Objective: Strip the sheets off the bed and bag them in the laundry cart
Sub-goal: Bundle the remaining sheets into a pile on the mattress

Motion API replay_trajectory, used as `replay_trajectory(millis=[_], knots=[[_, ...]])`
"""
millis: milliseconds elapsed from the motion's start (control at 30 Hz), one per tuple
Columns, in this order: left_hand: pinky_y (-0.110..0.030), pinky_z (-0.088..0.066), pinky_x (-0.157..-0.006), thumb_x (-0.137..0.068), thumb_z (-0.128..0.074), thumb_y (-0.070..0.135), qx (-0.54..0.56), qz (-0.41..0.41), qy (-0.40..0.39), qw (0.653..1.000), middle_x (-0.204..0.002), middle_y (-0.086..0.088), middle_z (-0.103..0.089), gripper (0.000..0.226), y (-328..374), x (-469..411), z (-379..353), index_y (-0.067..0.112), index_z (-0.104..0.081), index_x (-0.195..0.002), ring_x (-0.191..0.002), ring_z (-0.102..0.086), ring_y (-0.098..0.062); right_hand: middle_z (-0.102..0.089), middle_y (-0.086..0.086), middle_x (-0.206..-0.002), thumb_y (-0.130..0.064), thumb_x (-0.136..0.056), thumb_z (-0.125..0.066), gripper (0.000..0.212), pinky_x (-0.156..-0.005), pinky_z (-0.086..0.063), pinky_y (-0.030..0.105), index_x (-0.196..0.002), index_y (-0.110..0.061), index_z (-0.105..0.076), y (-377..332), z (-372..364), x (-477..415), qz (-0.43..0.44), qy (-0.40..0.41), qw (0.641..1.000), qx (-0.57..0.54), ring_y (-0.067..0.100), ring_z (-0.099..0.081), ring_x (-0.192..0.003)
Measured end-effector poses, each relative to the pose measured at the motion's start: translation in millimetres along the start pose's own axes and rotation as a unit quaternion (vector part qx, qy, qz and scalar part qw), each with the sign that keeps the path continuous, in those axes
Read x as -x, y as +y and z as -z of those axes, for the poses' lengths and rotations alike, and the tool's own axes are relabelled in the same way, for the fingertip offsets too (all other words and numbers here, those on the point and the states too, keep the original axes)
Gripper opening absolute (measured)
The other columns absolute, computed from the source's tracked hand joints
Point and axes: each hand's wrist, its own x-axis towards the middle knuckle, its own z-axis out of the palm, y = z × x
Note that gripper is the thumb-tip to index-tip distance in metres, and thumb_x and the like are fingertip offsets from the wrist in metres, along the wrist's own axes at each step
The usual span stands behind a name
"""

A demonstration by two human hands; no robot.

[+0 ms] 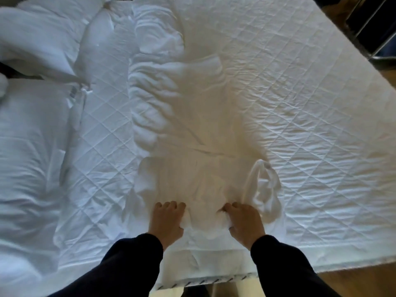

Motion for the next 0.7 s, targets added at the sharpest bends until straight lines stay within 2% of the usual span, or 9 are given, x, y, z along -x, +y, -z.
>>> replay_trajectory(millis=[100, 167, 233, 267, 333, 400, 467, 600, 700], knots=[[-0.03, -0.043, -0.051, -0.025, -0.077, 0.026, 0.009, 0.019, -0.012, 1.0, -0.06, 0.003, -0.059, 0.05, 17.6, 37.1, -2.1, 0.019, -0.066, -0.074, -0.05, -0.058, -0.022, -0.067, -0.004, -0.096, -0.018, -0.07, -0.067, 0.047, -0.078, -0.049, 0.03, -0.114, -0.034, -0.06, -3.9, 5.6, 26.3, 0.032, -0.059, 0.998, 0.021, 0.021, -0.067, -0.089], [-0.029, -0.043, -0.051, -0.027, -0.078, 0.028, 0.009, 0.023, -0.016, 1.0, -0.058, 0.003, -0.058, 0.048, 28.0, 54.6, 2.3, 0.02, -0.065, -0.072, -0.049, -0.058, -0.021, -0.065, -0.003, -0.112, -0.019, -0.08, -0.055, 0.05, -0.087, -0.047, 0.032, -0.127, -0.035, -0.052, -2.1, 13.1, 37.7, 0.062, -0.092, 0.993, 0.032, 0.024, -0.063, -0.103], [-0.029, -0.043, -0.053, -0.032, -0.077, 0.032, 0.007, 0.04, -0.019, 0.999, -0.058, 0.004, -0.058, 0.043, 32.0, 66.1, 11.4, 0.021, -0.065, -0.072, -0.05, -0.059, -0.02, -0.064, -0.002, -0.116, -0.02, -0.081, -0.052, 0.053, -0.089, -0.05, 0.034, -0.131, -0.036, -0.047, -2.1, 26.8, 40.9, 0.086, -0.129, 0.987, 0.048, 0.024, -0.062, -0.108], [-0.03, -0.044, -0.057, -0.04, -0.075, 0.034, 0.017, 0.053, -0.023, 0.998, -0.062, 0.004, -0.061, 0.039, 31.7, 67.7, 18.4, 0.021, -0.065, -0.075, -0.056, -0.062, -0.021, -0.065, -0.001, -0.116, -0.022, -0.081, -0.053, 0.053, -0.088, -0.051, 0.035, -0.132, -0.036, -0.046, -1.1, 35.7, 37.7, 0.094, -0.143, 0.984, 0.054, 0.024, -0.062, -0.108], [-0.033, -0.043, -0.074, -0.061, -0.066, 0.034, 0.045, 0.075, -0.001, 0.996, -0.082, 0.002, -0.067, 0.036, 26.7, 62.9, 38.7, 0.022, -0.065, -0.095, -0.08, -0.066, -0.023, -0.067, 0.001, -0.112, -0.027, -0.081, -0.056, 0.052, -0.085, -0.051, 0.035, -0.131, -0.036, -0.047, 0.8, 55.1, 23.7, 0.1, -0.149, 0.981, 0.079, 0.025, -0.063, -0.106], [-0.034, -0.036, -0.088, -0.074, -0.059, 0.031, 0.053, 0.09, 0.028, 0.994, -0.103, 0.001, -0.067, 0.042, 15.8, 45.7, 60.0, 0.022, -0.059, -0.115, -0.102, -0.06, -0.023, -0.065, 0.005, -0.114, -0.029, -0.08, -0.06, 0.051, -0.083, -0.049, 0.033, -0.13, -0.031, -0.048, 0.7, 81.3, 3.7, 0.09, -0.147, 0.981, 0.092, 0.026, -0.062, -0.107], [-0.034, -0.033, -0.088, -0.078, -0.055, 0.03, 0.055, 0.107, 0.06, 0.991, -0.107, 0.0, -0.067, 0.042, 0.9, 23.1, 85.5, 0.02, -0.057, -0.119, -0.105, -0.058, -0.023, -0.062, 0.006, -0.12, -0.029, -0.08, -0.06, 0.054, -0.084, -0.046, 0.031, -0.133, -0.028, -0.047, 0.4, 109.1, -20.3, 0.075, -0.133, 0.984, 0.088, 0.026, -0.06, -0.11], [-0.033, -0.026, -0.075, -0.084, -0.048, 0.031, 0.047, 0.094, 0.108, 0.989, -0.093, 0.002, -0.068, 0.029, -35.5, -27.3, 116.1, 0.018, -0.059, -0.108, -0.093, -0.058, -0.023, -0.062, 0.001, -0.12, -0.027, -0.081, -0.057, 0.05, -0.084, -0.038, 0.032, -0.13, -0.027, -0.046, 0.8, 147.2, -79.8, 0.081, -0.069, 0.989, 0.104, 0.024, -0.058, -0.112], [-0.039, -0.029, -0.087, -0.09, -0.048, 0.029, 0.055, 0.104, 0.135, 0.984, -0.103, 0.003, -0.064, 0.024, -61.5, -70.7, 121.2, 0.021, -0.057, -0.111, -0.104, -0.055, -0.023, -0.06, 0.004, -0.113, -0.023, -0.083, -0.055, 0.043, -0.084, -0.035, 0.036, -0.126, -0.025, -0.048, 6.8, 151.9, -132.8, 0.091, 0.029, 0.979, 0.182, 0.026, -0.057, -0.107]])
